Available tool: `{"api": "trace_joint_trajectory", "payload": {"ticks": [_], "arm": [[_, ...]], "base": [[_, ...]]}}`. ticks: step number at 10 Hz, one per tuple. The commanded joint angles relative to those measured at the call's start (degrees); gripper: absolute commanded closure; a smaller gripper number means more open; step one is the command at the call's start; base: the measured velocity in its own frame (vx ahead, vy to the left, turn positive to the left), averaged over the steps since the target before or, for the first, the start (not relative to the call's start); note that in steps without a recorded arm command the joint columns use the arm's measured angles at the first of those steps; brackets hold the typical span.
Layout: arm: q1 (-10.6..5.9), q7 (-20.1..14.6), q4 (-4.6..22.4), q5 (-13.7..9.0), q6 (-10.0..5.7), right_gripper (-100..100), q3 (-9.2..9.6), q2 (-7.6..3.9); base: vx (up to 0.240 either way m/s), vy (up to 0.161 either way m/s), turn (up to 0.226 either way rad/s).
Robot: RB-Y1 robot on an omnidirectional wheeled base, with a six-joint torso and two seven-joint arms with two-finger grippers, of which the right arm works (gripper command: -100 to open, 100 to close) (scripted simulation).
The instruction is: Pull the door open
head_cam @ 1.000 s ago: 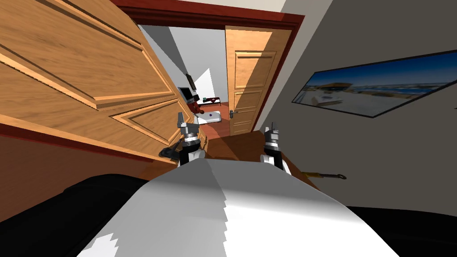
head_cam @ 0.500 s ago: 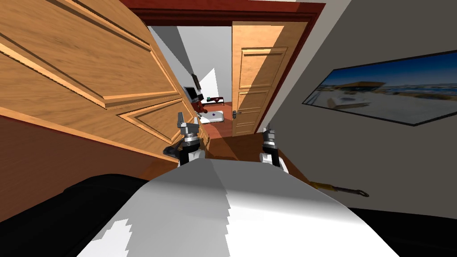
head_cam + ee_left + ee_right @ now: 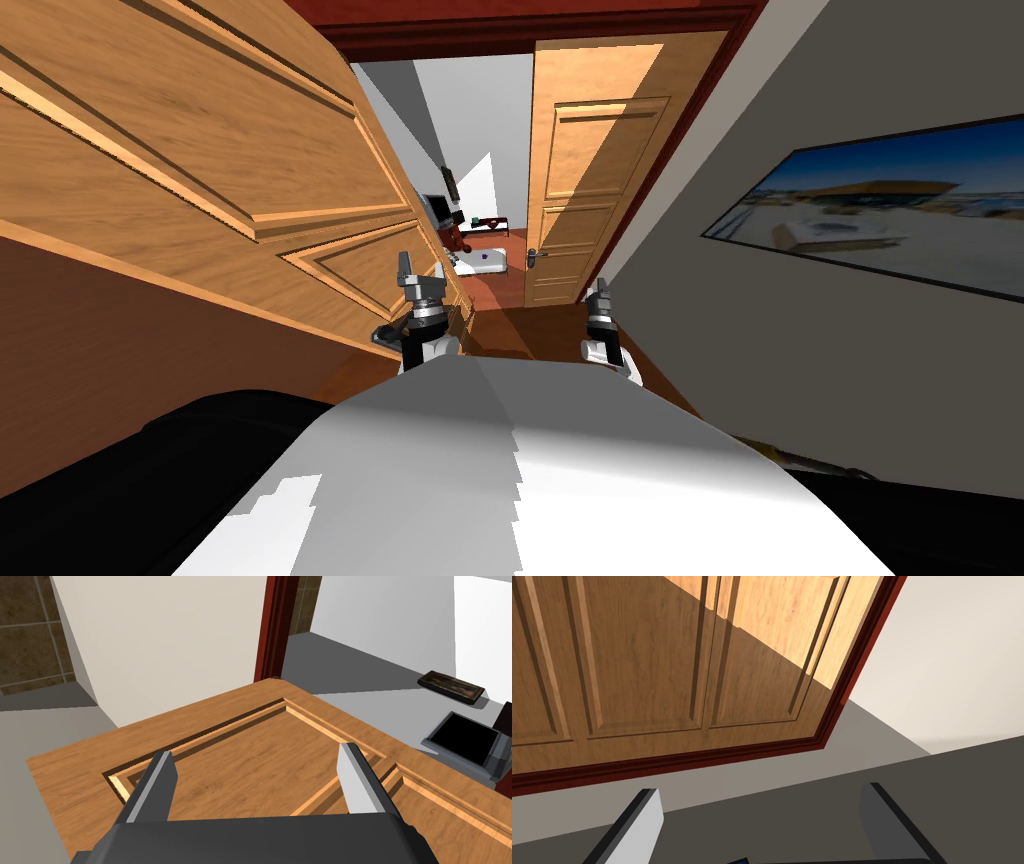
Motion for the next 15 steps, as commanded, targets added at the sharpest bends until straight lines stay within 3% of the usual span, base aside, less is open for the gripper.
{"api": "trace_joint_trajectory", "payload": {"ticks": [1,2,3,4,5,6,7,8,9,10,12,13,14,15], "arm": [[-1.01,-0.13,2.78,-0.16,-0.23,-100,-0.16,-0.33],[-2.53,-0.41,4.38,-0.51,-0.43,-100,-0.51,-1.05],[-2.53,-0.41,5.62,-0.51,-0.43,-100,-0.51,-1.05],[-4.05,-0.69,7.46,-0.86,-0.63,-100,-0.86,-1.78],[-4.05,-0.69,8.47,-0.86,-0.63,-100,-0.86,-1.78],[-5.67,-0.99,10.76,-1.24,-0.85,-100,-1.23,-2.54],[-5.67,-0.99,11.48,-1.24,-0.85,-100,-1.23,-2.54],[-7.28,-1.29,14.06,-1.61,-1.06,-100,-1.6,-3.29],[-7.28,-1.29,14.49,-1.61,-1.06,-100,-1.6,-3.29],[-8.9,-1.6,16.61,-1.99,-1.27,-100,-1.97,-4.05],[-8.9,-1.6,17.53,-1.99,-1.27,-100,-1.97,-4.05],[-10.57,-1.91,19.81,-2.37,-1.49,-100,-2.35,-4.82],[-10.57,-1.91,20.63,-2.37,-1.49,-100,-2.35,-4.82],[-12.23,-2.21,22.51,-2.76,-1.71,-100,-2.73,-5.59]], "base": [[0.06,-0.011,0.066],[0.059,-0.007,0.095],[0.047,-0.009,0.076],[0.05,-0.011,0.118],[0.041,-0.008,0.093],[0.05,-0.002,0.129],[0.044,-0.008,0.073],[0.051,-0.008,0.14],[0.044,-0.019,0.072],[0.054,-0.02,0.131],[0.032,-0.008,0.031],[0.032,-0.005,0.121],[0.036,-0.011,0.078],[0.054,-0.011,0.143]]}}
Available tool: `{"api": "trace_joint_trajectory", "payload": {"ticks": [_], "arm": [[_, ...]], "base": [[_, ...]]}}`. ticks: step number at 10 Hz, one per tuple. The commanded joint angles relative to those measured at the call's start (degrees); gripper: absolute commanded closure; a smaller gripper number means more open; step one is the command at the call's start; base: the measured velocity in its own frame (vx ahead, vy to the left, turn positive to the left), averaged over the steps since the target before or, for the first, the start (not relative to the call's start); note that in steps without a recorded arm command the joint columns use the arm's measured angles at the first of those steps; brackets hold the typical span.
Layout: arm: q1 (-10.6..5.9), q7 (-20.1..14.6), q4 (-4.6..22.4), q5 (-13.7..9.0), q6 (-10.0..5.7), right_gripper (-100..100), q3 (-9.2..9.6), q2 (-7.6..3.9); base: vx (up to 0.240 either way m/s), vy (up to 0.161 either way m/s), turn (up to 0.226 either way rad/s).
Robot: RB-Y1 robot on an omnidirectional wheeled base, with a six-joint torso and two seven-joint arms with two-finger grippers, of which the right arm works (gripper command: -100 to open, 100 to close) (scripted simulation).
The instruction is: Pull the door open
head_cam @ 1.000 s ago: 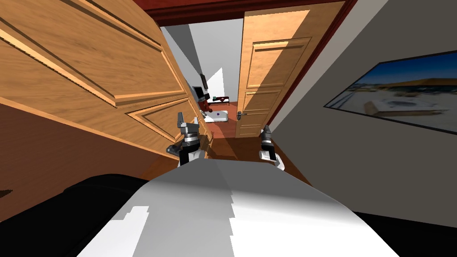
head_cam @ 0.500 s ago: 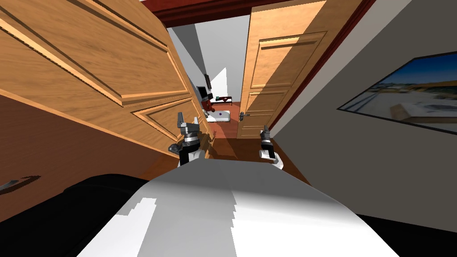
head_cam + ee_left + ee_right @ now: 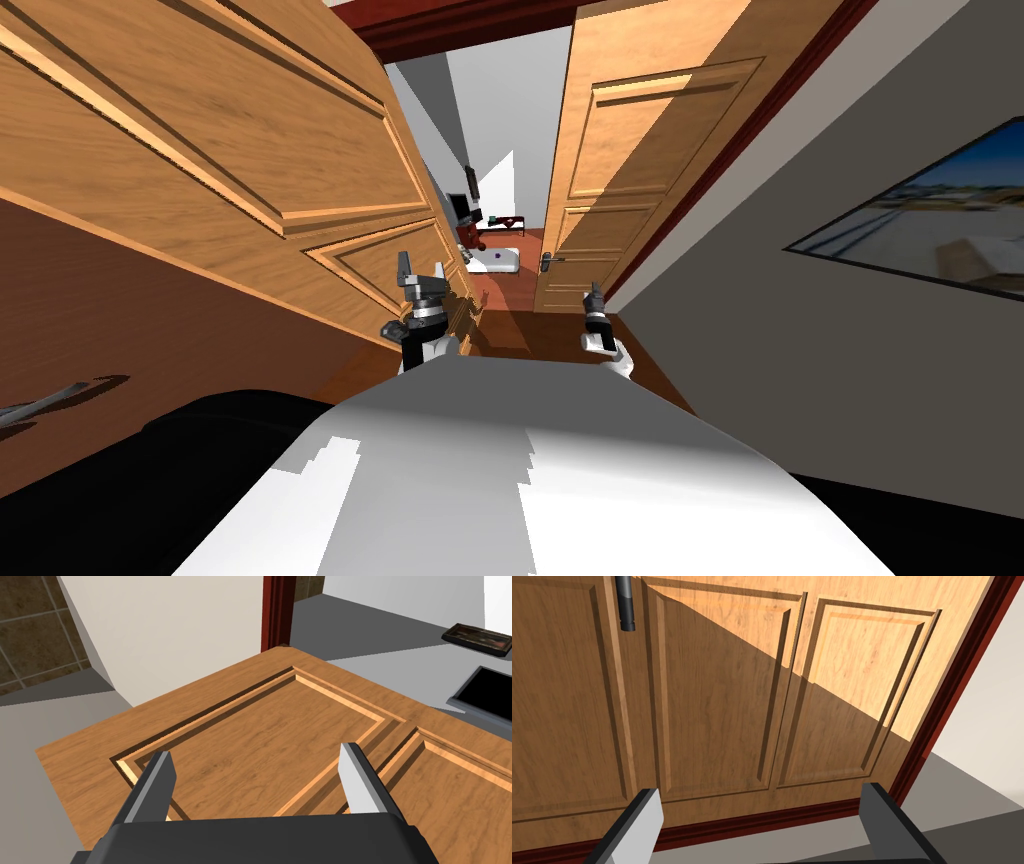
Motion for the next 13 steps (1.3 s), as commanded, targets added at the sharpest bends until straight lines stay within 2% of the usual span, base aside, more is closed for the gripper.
{"api": "trace_joint_trajectory", "payload": {"ticks": [1,2,3,4,5,6,7,8,9,10,11,12,13], "arm": [[-0.64,-0.17,2.13,-0.17,-0.18,-100,-0.14,-0.28],[-2.3,-0.48,4.0,-0.55,-0.4,-100,-0.52,-1.05],[-2.3,-0.48,5.23,-0.55,-0.4,-100,-0.52,-1.05],[-3.96,-0.79,7.52,-0.94,-0.62,-100,-0.91,-1.81],[-3.96,-0.79,8.33,-0.94,-0.62,-100,-0.91,-1.81],[-5.62,-1.1,10.01,-1.32,-0.84,-100,-1.29,-2.57],[-5.62,-1.1,11.35,-1.32,-0.84,-100,-1.29,-2.57],[-7.25,-1.4,13.07,-1.7,-1.05,-100,-1.66,-3.31],[-7.25,-1.4,14.48,-1.7,-1.05,-100,-1.66,-3.31],[-8.87,-1.7,16.57,-2.07,-1.26,-100,-2.03,-4.04],[-8.87,-1.7,17.49,-2.07,-1.26,-100,-2.03,-4.04],[-10.48,-2.0,19.51,-2.44,-1.48,-100,-2.4,-4.77],[-10.48,-2.0,20.51,-2.44,-1.48,-100,-2.4,-4.77]], "base": [[0.049,-0.015,0.077],[0.052,-0.02,0.127],[0.042,-0.016,0.079],[0.049,-0.014,0.135],[0.045,-0.016,0.073],[0.047,-0.01,0.158],[0.045,-0.016,0.06],[0.048,-0.019,0.114],[0.04,-0.022,0.079],[0.054,-0.017,0.136],[0.044,-0.014,0.069],[0.043,-0.016,0.107],[0.042,-0.021,0.082]]}}
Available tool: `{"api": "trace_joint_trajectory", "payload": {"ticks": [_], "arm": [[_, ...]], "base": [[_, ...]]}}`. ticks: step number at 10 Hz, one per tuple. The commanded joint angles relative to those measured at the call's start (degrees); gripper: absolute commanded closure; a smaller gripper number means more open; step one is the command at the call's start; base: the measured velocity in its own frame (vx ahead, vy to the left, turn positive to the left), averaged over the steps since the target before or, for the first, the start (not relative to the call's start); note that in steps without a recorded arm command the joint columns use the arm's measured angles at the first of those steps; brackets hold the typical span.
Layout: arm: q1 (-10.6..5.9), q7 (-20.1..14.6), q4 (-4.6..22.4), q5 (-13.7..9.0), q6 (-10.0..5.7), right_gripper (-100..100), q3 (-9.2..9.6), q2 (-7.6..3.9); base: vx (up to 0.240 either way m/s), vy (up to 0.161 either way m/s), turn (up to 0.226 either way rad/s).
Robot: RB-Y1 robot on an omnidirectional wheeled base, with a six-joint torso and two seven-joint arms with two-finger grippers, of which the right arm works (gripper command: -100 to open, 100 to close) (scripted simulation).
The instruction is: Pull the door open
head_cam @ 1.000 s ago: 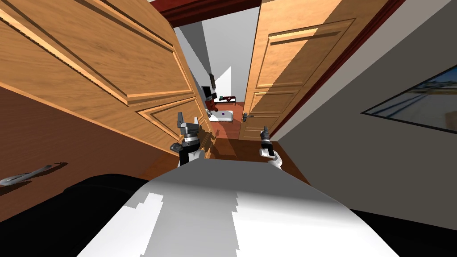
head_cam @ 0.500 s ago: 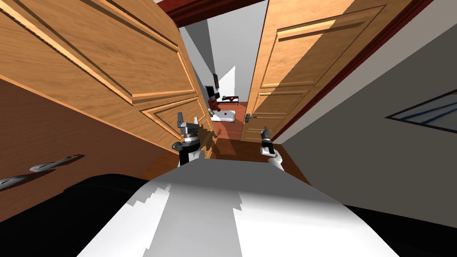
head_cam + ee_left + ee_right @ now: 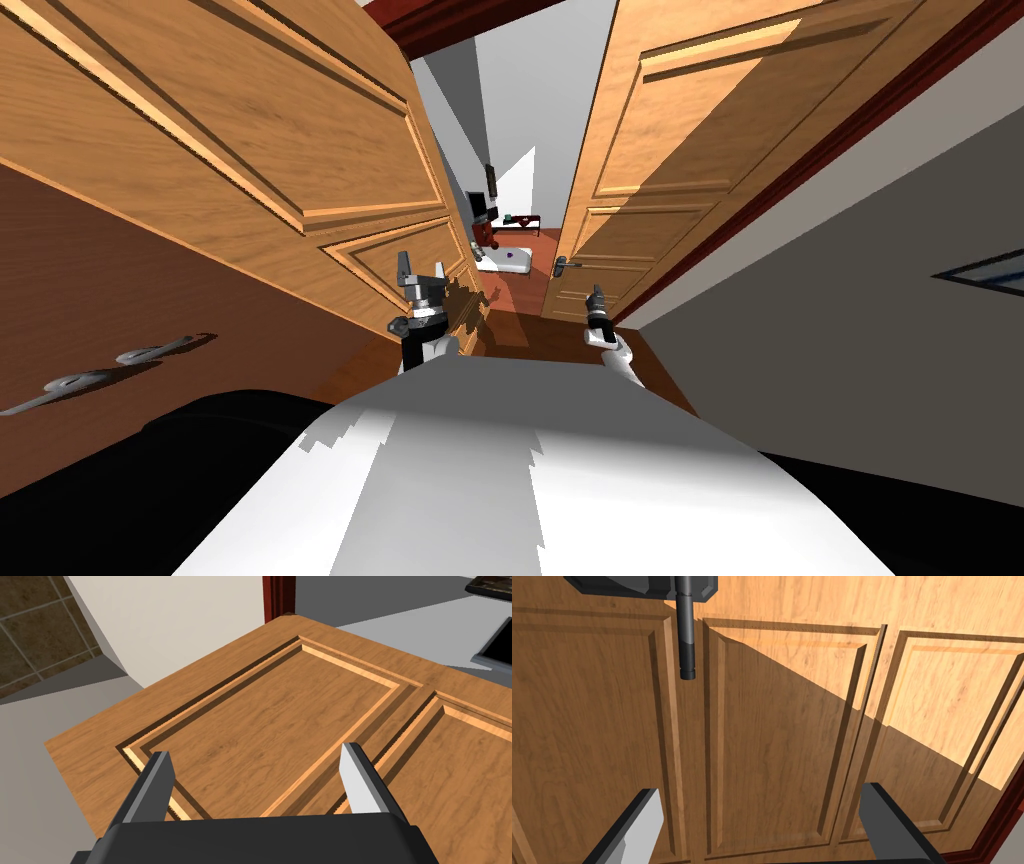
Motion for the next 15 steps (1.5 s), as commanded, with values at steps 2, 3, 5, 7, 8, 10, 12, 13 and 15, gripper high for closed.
{"api": "trace_joint_trajectory", "payload": {"ticks": [2,3,5,7,8,10,12,13,15], "arm": [[-2.03,-0.39,4.07,-0.42,-0.44,-100,-0.42,-0.89],[-3.55,-0.67,5.82,-0.77,-0.64,-100,-0.77,-1.57],[-5.07,-0.95,8.96,-1.13,-0.84,-100,-1.11,-2.25],[-6.45,-1.21,11.88,-1.45,-1.03,-100,-1.43,-2.87],[-7.83,-1.47,14.04,-1.76,-1.21,-100,-1.75,-3.48],[-9.19,-1.72,16.85,-2.08,-1.39,-100,-2.06,-4.09],[-10.37,-1.94,18.84,-2.35,-1.54,-100,-2.33,-4.62],[-10.37,-1.94,19.72,-2.35,-1.54,-100,-2.33,-4.62],[-12.68,-2.37,23.68,-2.89,-1.85,-100,-2.86,-5.64]], "base": [[0.045,-0.02,0.114],[0.041,-0.027,0.093],[0.045,-0.018,0.104],[0.042,-0.023,0.112],[0.068,-0.041,0.158],[0.053,-0.027,0.093],[0.034,-0.023,0.11],[0.032,-0.021,0.05],[0.045,-0.031,0.129]]}}
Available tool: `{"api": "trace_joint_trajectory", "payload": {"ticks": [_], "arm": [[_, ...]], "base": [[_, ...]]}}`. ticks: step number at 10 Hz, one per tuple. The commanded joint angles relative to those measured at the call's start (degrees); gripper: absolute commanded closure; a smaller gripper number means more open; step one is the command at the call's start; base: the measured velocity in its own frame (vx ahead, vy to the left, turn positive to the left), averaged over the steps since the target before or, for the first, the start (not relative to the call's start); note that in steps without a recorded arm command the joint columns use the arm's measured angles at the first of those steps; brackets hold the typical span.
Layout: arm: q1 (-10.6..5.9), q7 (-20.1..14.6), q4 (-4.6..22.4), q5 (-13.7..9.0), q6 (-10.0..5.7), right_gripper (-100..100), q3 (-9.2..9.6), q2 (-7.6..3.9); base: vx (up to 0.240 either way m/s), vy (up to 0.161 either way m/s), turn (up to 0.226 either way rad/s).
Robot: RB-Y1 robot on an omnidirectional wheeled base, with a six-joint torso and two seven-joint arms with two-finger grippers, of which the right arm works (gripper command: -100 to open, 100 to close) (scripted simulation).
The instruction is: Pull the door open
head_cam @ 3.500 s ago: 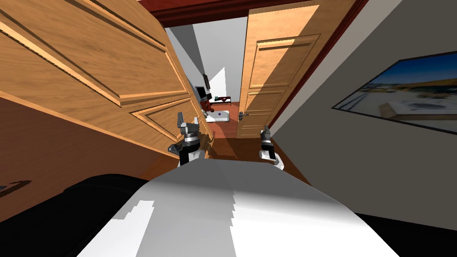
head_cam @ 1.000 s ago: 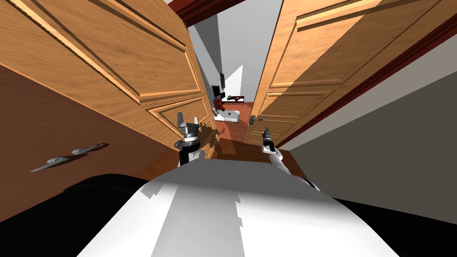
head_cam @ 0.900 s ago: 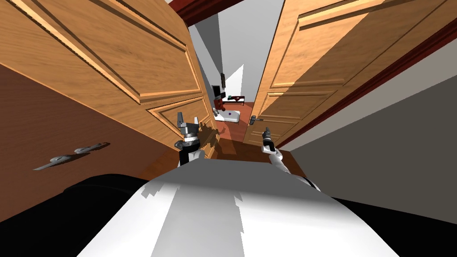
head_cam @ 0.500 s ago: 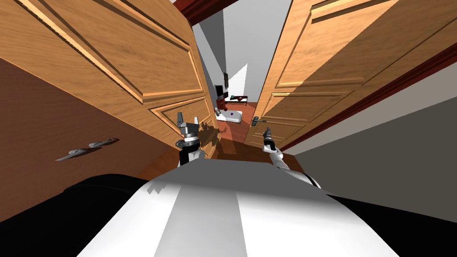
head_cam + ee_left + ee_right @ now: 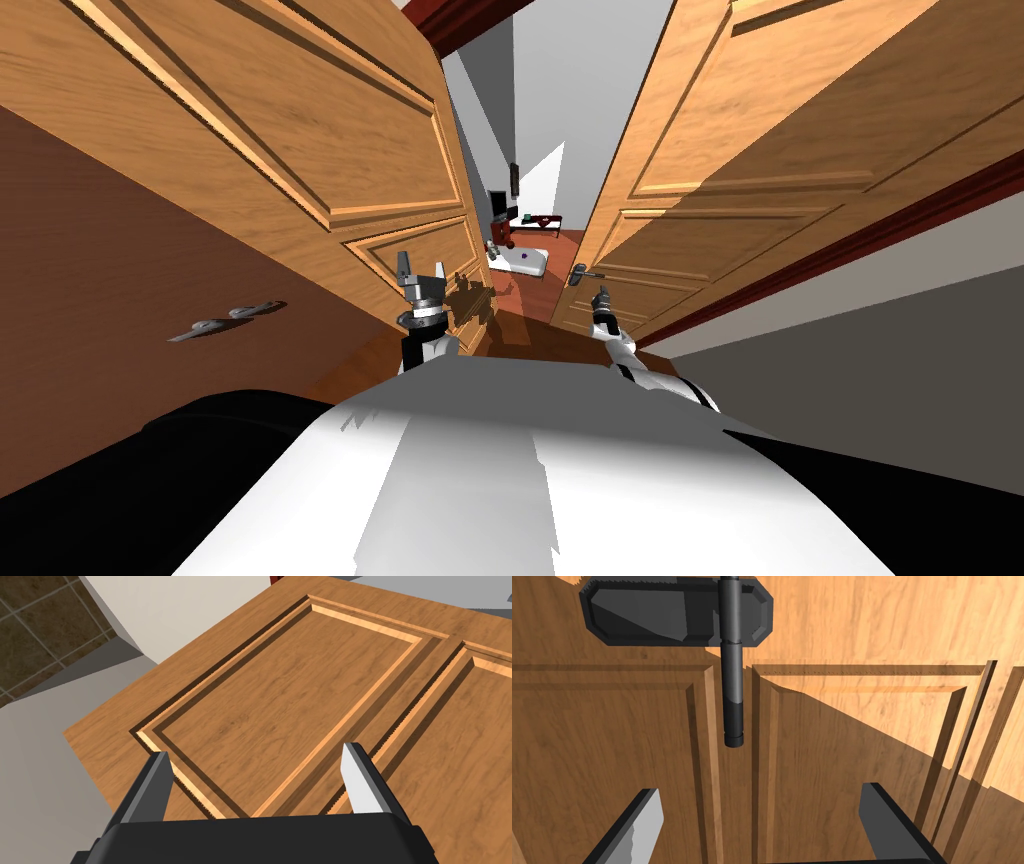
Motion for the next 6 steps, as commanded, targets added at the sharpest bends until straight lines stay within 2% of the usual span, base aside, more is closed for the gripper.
{"api": "trace_joint_trajectory", "payload": {"ticks": [1,2,4,6], "arm": [[-1.43,-0.15,2.75,-0.39,0.04,-100,-0.45,-0.56],[-2.37,-0.32,4.43,-0.6,-0.08,-100,-0.66,-0.97],[-2.37,-0.32,4.51,-0.6,-0.08,-100,-0.66,-0.97],[-3.86,-0.6,7.29,-0.95,-0.28,-100,-1.01,-1.63]], "base": [[0.069,-0.04,0.165],[0.069,-0.041,0.171],[0.026,-0.024,-0.003],[0.023,-0.017,0.113]]}}
